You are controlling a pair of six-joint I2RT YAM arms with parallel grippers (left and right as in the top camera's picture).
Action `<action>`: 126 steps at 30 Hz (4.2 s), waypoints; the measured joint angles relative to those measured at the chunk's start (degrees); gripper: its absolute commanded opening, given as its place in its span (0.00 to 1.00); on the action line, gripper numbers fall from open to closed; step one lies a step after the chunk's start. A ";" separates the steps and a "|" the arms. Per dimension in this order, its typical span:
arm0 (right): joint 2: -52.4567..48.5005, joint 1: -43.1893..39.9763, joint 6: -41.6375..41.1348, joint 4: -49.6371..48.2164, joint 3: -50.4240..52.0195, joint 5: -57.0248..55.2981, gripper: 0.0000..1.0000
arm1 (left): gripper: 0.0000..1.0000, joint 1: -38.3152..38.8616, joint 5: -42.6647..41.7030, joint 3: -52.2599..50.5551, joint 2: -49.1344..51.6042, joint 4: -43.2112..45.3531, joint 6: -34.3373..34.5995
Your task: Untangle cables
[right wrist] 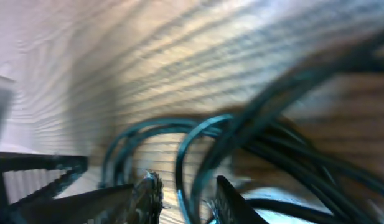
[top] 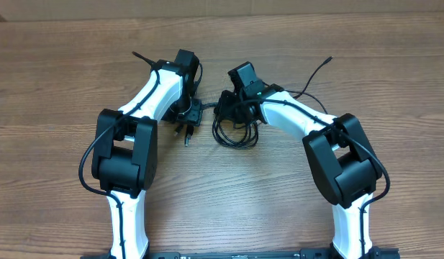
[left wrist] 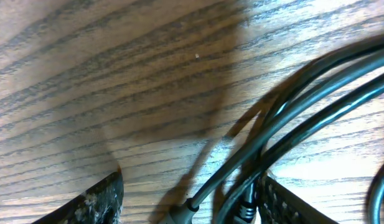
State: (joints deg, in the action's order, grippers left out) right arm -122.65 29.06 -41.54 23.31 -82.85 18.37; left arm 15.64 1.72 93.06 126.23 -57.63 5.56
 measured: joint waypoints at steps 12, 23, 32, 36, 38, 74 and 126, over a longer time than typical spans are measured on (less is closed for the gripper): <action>-0.11 -0.72 0.76 -3.72 0.00 4.15 0.27 | 0.69 0.00 0.00 0.00 0.00 0.00 0.00; -3.32 -0.35 0.81 -6.36 0.00 4.44 0.25 | 0.69 0.00 0.00 0.00 0.00 0.02 0.00; -3.74 -0.98 0.85 -6.58 0.00 5.46 0.04 | 0.67 0.00 0.00 0.00 0.00 0.00 0.00; -3.76 -2.05 1.60 -7.08 0.02 10.32 0.04 | 0.66 0.00 -0.13 0.02 0.00 -0.26 0.00; -3.80 -3.13 3.15 -8.81 0.04 14.82 0.04 | 0.67 -0.17 -0.39 0.37 0.20 -0.76 -0.02; -3.87 -8.50 11.50 -19.89 0.04 58.95 0.04 | 0.79 -12.22 -53.55 2.23 5.60 -1.77 -23.54; 0.24 -10.29 -0.48 -26.62 0.09 61.81 0.04 | 0.05 -11.65 -59.54 2.23 6.08 -6.93 -38.73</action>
State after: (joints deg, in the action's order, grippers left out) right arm -122.41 18.76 -42.02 -3.31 -82.76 80.18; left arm 3.99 -57.82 95.29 132.31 -64.55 -33.17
